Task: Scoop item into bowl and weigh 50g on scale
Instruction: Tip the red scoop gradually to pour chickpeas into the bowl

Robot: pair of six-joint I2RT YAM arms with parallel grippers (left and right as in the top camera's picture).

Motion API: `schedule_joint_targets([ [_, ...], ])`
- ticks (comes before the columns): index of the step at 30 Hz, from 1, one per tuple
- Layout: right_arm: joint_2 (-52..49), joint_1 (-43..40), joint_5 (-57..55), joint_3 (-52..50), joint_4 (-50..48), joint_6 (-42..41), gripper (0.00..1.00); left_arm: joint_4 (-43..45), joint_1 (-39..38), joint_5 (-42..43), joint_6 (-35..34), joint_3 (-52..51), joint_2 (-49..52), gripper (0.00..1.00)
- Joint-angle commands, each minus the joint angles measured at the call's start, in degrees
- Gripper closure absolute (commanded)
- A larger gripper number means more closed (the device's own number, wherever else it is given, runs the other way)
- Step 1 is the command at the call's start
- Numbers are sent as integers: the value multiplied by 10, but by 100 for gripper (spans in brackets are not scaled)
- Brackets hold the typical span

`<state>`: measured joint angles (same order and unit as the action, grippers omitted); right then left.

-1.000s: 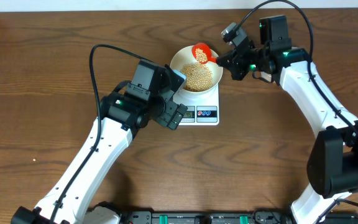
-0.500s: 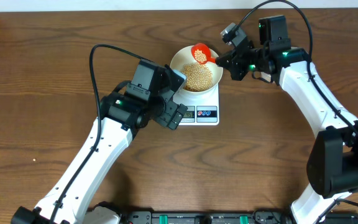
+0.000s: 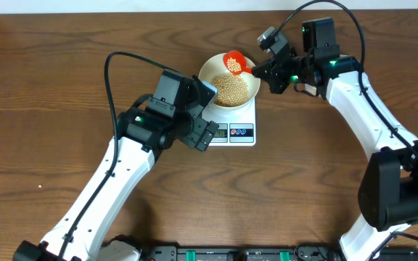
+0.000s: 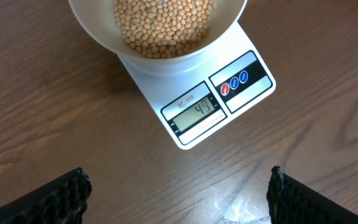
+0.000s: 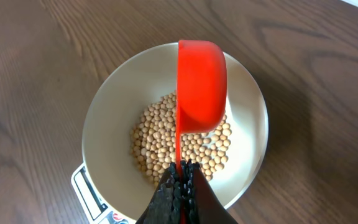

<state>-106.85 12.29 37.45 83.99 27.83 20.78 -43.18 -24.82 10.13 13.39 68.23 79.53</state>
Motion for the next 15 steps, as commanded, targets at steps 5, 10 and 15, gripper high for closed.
schedule_joint_targets([
  [5,17,2,4,14,2,53,99,0,0,-5,1,1,3,7],
  [10,17,2,4,14,0,61,99,0,0,-5,1,1,3,7],
  [15,17,2,4,14,0,61,99,0,0,-5,1,1,3,7],
])
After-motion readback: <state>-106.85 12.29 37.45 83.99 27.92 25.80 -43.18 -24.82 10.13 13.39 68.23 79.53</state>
